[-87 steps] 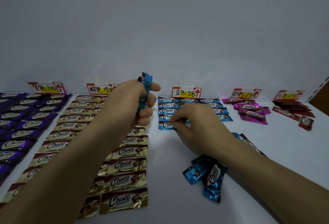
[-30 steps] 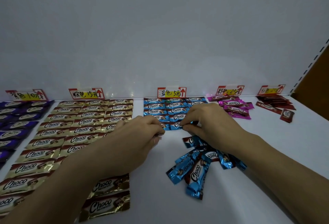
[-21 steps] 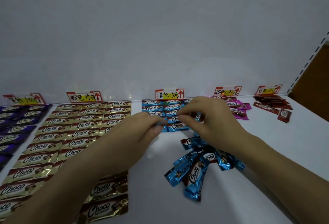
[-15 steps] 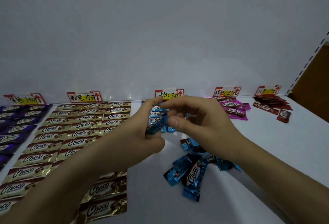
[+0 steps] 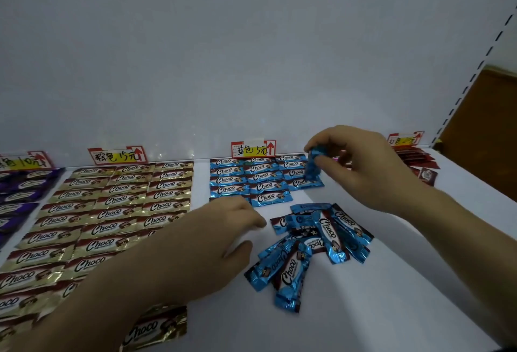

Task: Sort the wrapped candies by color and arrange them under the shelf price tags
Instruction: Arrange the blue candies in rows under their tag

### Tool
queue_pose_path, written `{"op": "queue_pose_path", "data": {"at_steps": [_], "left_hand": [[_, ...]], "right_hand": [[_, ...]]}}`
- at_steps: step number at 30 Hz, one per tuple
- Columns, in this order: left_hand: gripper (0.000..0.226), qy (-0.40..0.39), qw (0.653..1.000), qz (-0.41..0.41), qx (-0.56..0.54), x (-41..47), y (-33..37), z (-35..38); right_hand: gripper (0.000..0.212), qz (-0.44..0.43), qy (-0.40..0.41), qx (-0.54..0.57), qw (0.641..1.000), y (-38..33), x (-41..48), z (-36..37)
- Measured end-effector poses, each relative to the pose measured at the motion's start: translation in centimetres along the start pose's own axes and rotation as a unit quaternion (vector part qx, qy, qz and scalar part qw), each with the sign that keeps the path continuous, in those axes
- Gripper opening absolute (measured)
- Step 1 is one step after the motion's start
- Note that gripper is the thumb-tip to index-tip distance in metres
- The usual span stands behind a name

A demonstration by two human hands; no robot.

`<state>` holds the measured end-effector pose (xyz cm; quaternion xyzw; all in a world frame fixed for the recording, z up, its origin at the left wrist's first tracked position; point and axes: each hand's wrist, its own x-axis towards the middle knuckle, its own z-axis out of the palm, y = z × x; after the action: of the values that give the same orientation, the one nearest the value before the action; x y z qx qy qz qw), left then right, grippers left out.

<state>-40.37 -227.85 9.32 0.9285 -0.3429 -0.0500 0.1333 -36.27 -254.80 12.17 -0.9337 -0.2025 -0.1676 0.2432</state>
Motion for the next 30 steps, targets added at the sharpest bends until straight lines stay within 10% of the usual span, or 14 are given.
{"op": "queue_pose_path", "data": {"at_steps": [5,30], "left_hand": [[0.041,0.0,1.0,0.005,-0.001,0.0,0.0,0.5],[0.063,0.001,1.0,0.025,-0.013,0.3,0.9,1.0]], "right_hand": [[0.027,-0.027,-0.075,-0.121,0.989,1.1,-1.0,0.7],[0.021,0.044,-0.145,-0.035,0.988,3.5,-2.0,1.9]]}}
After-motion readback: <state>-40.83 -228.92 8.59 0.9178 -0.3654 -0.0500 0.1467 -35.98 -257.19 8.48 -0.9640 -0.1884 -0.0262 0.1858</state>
